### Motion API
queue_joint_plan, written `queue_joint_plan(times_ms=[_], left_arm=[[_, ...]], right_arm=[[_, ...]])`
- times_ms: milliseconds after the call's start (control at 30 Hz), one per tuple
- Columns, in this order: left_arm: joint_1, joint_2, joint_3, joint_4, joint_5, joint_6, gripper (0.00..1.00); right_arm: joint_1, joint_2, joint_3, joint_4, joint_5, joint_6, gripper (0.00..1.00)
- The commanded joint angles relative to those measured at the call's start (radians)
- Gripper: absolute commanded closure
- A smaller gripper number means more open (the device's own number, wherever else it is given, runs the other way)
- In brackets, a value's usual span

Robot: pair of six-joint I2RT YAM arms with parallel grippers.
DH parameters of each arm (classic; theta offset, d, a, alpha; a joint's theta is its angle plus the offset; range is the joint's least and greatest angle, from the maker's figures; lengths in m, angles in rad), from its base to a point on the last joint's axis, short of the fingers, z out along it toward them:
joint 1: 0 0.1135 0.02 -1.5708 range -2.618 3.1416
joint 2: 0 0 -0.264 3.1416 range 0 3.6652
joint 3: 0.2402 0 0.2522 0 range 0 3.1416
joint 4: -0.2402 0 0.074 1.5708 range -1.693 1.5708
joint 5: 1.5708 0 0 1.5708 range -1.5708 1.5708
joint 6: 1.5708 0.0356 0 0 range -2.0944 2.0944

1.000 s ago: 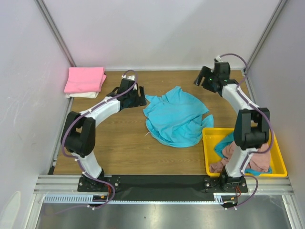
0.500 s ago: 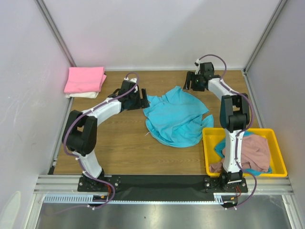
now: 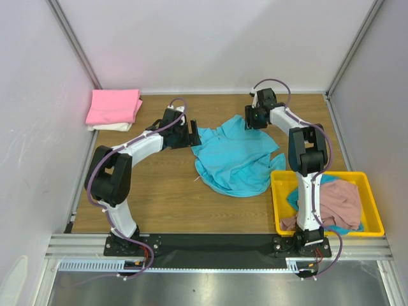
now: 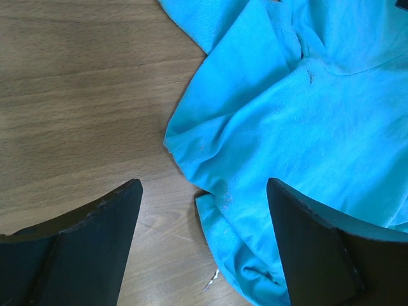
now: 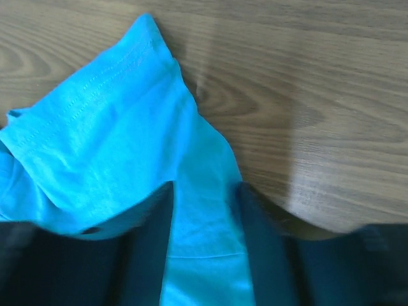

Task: Fold and stack the t-shirts
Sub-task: Flatten the tshirt out

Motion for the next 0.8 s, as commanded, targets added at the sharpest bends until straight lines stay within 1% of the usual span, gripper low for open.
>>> queue_joint_plan(times_ms=[0,33,100,133,200,333,433,567,667,767], left_arm=[[-0.004,-0.007,0.015,0.02,0.02,0.014,0.15],[-0.004,-0.009,0.015,0.022,0.018,0.012,0.15],[-0.005,-0.009,0.014,0.026,0.009,0.0,0.15],[-0.008,-0.007,0.014,0.03,0.006,-0.003,0.15],[-0.01,-0.004,0.017,0.031,-0.006,-0.02,0.15],[-0.027,0.013,0.041,0.028,-0.032,-0.045,0.16],[-0.036,0.03,0.069,0.028,-0.066,-0.063,0.16],[-0.041,0.071,0.116,0.031,-0.112,-0.091,0.18],[-0.041,0.109,0.155,0.028,-0.115,-0.114,0.2],[-0.044,0.151,0.199,0.049,-0.115,-0.131,0.21]], right_arm=[[-0.003,0.001,0.008,-0.01,0.041,-0.035,0.55],[-0.003,0.0,0.008,-0.011,0.041,-0.041,0.67],[-0.004,-0.01,0.007,-0.008,0.046,-0.047,0.82],[-0.006,-0.013,0.005,-0.008,0.061,-0.046,0.99],[-0.009,-0.037,-0.001,0.004,0.079,-0.042,1.0],[-0.058,-0.098,-0.056,0.033,0.113,-0.003,1.0],[-0.11,-0.146,-0.114,0.071,0.092,0.043,1.0],[-0.144,-0.195,-0.185,0.111,0.089,0.082,1.0],[-0.15,-0.223,-0.219,0.134,0.081,0.089,1.0],[-0.15,-0.238,-0.263,0.179,0.037,0.088,1.0]])
